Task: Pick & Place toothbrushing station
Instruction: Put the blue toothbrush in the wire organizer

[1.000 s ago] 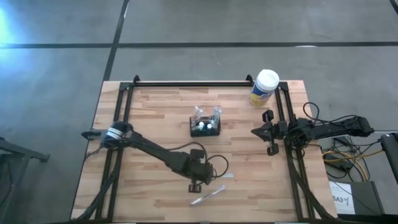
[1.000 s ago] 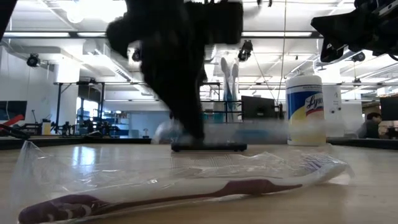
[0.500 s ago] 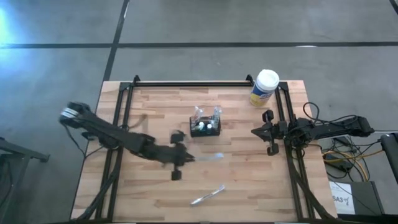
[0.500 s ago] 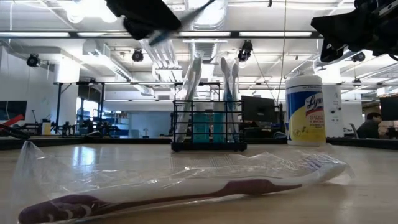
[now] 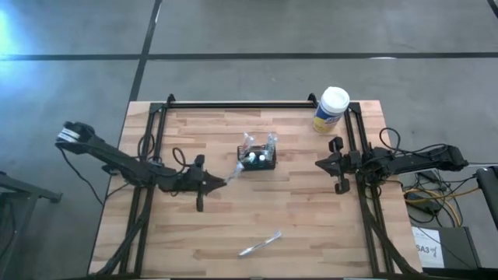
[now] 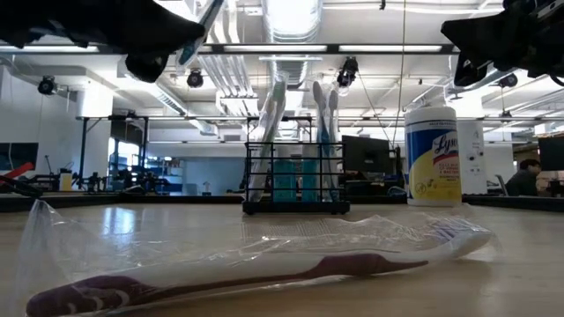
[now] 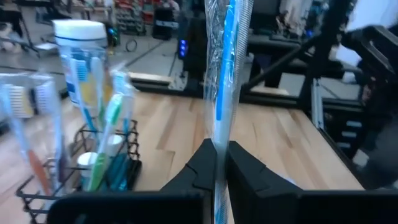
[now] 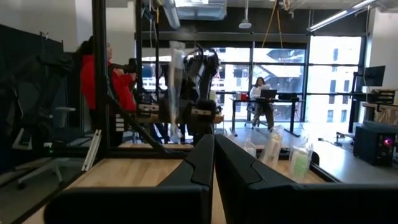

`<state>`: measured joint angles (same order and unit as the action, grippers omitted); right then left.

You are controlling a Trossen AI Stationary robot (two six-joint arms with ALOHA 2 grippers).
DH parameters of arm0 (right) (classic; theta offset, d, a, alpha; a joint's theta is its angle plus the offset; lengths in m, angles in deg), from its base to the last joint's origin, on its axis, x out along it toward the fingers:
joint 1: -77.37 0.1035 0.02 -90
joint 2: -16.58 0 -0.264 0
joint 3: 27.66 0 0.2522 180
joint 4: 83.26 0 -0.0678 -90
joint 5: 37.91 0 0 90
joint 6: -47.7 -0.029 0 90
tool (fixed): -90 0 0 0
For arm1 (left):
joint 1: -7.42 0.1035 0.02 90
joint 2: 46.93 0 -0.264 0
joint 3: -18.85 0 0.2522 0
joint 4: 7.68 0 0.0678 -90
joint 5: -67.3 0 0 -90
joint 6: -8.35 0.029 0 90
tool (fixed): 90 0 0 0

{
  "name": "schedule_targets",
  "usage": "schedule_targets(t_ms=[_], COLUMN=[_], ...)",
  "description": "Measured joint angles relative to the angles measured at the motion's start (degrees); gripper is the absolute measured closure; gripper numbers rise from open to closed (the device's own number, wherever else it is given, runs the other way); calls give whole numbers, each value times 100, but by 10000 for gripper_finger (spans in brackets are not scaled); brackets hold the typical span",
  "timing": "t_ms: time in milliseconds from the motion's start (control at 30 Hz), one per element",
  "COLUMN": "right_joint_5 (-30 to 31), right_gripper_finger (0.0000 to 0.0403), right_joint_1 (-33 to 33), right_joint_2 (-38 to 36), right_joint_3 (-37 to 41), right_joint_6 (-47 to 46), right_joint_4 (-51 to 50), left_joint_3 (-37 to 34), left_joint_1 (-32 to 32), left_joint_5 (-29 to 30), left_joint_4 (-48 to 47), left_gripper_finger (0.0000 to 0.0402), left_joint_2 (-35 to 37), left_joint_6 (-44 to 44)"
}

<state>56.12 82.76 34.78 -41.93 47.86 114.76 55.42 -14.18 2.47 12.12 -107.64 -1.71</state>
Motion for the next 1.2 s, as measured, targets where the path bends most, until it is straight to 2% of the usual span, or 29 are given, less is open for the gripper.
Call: schedule_targets(t_ms=[233,367,467,667,867,1033,1200], right_joint_5=[-116,-275,-274,-275,-260,-269,-300], right_gripper_finger=[394,385,362,293,237,217,217], right_joint_1=[0,100,151,151,151,160,160], right_joint_2=[15,233,547,1283,2215,3146,4010], right_joint_3=[-1,-7,-4,-89,-642,-1302,-1861], right_joint_6=[-378,-455,-590,-609,-583,-423,-405], right_joint_4=[322,949,1233,1952,2138,2135,2220], left_joint_3=[-128,130,437,1101,1759,2278,2581], left_joint_1=[11,15,15,29,158,290,407], left_joint_5=[151,155,154,153,153,146,131], left_joint_4=[559,542,554,545,542,513,371], left_gripper_finger=[383,383,383,383,383,383,383], left_joint_2=[-164,-401,-683,-1365,-2103,-2620,-2843], left_joint_6=[84,334,578,1020,1023,1102,1145])
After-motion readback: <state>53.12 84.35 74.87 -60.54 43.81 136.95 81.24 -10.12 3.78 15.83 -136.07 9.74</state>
